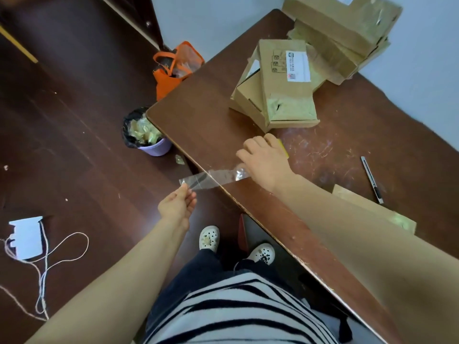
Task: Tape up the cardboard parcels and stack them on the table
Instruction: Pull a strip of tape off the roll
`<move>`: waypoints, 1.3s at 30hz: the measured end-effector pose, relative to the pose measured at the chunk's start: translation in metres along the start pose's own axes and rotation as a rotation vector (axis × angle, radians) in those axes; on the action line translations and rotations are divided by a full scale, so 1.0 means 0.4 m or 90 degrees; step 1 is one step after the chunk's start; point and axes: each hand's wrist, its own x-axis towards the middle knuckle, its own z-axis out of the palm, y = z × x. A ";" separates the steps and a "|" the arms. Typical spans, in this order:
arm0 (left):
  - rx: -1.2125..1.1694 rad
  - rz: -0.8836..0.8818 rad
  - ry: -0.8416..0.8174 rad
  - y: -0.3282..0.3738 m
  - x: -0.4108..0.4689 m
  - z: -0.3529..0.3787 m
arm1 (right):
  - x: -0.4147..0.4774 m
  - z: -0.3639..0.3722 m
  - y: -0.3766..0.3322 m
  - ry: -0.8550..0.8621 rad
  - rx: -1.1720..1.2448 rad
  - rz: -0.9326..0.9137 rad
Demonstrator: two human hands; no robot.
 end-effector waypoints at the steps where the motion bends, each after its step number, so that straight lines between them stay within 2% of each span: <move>1: 0.001 -0.002 -0.001 0.000 0.001 -0.002 | -0.003 0.001 0.000 -0.006 -0.002 0.006; 15: -0.010 0.031 -0.056 -0.034 -0.064 0.035 | -0.038 -0.022 0.049 -0.055 -0.026 0.045; 18: -0.017 0.027 -0.041 -0.052 -0.079 0.043 | -0.046 -0.018 0.050 -0.072 -0.026 0.038; 31: -0.033 0.021 0.037 -0.069 -0.090 -0.004 | -0.038 -0.003 0.023 -0.023 -0.043 -0.044; 34: -0.036 0.018 0.052 -0.075 -0.087 -0.006 | -0.047 -0.002 0.026 0.019 -0.101 -0.095; 37: -0.039 0.016 0.056 -0.079 -0.083 -0.007 | -0.066 -0.008 -0.004 0.148 -0.166 -0.190; 39: -0.041 0.014 0.059 -0.080 -0.082 -0.007 | -0.090 0.012 -0.036 0.182 -0.164 -0.264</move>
